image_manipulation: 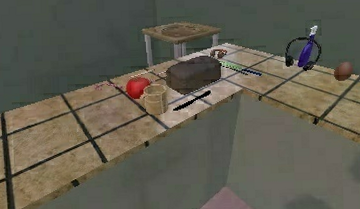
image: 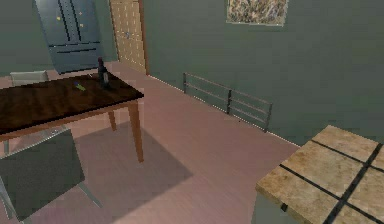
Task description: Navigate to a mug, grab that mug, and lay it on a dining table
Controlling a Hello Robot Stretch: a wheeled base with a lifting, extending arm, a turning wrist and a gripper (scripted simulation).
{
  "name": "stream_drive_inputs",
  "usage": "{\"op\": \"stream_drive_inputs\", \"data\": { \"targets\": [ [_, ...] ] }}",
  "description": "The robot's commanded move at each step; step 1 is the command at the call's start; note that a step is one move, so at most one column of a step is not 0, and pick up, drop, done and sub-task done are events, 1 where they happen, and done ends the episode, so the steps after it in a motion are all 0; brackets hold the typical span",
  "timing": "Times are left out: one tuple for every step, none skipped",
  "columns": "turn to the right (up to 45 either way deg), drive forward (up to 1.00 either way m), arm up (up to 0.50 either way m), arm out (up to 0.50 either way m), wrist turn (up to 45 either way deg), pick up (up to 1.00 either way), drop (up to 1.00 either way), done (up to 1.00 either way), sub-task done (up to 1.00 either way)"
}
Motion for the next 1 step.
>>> {"op": "stream_drive_inputs", "data": {
  "targets": [
    [0.0,0.0,0.38,0.0,0.0,0.0,0.0,0.0,0.0]
  ]
}}
